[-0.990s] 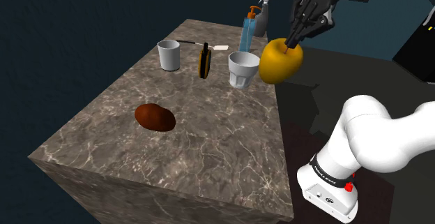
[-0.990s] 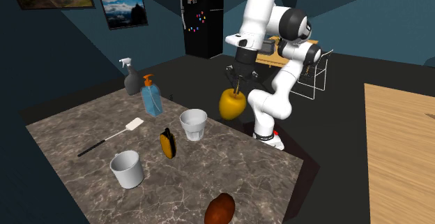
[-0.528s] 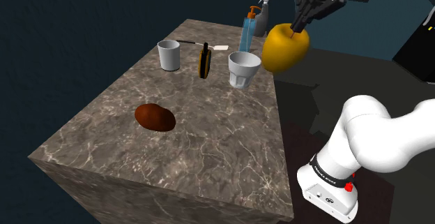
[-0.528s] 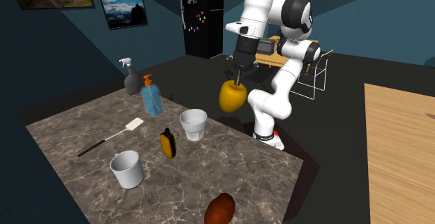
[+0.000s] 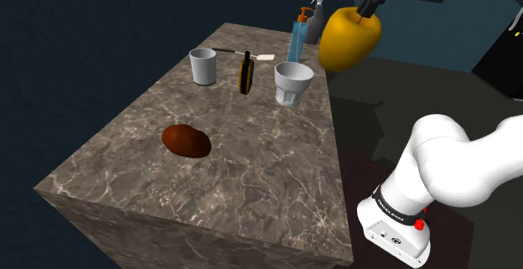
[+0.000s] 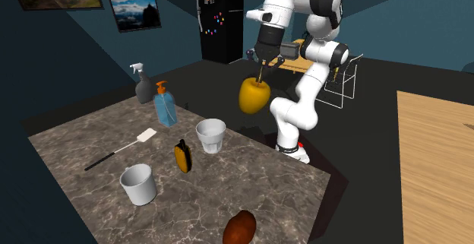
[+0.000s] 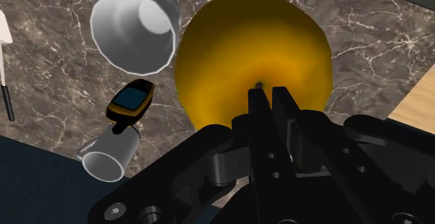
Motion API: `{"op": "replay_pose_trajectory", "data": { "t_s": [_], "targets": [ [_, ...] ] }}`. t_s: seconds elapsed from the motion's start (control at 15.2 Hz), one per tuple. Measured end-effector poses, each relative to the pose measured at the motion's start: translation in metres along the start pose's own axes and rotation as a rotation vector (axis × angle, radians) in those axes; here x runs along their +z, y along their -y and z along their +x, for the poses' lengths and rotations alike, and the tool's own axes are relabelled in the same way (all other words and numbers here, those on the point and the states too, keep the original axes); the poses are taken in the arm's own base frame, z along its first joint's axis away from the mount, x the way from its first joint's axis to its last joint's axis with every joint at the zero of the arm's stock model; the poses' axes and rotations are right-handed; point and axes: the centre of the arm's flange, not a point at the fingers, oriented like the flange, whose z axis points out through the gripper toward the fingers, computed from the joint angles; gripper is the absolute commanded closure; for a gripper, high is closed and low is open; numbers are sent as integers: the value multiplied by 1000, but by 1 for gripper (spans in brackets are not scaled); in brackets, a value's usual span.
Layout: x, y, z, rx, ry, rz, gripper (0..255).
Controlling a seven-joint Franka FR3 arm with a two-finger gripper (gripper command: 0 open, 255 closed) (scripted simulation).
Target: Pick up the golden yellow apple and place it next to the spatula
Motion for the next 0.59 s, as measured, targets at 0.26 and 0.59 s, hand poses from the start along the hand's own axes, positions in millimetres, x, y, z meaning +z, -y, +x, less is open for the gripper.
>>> {"op": "replay_pose_trajectory", "data": {
  "t_s": [0.26, 0.59],
  "targets": [
    [5, -35, 17, 0, 0, 1, 255],
    [18, -93, 49, 0, 1, 1, 255]
  ]
}}
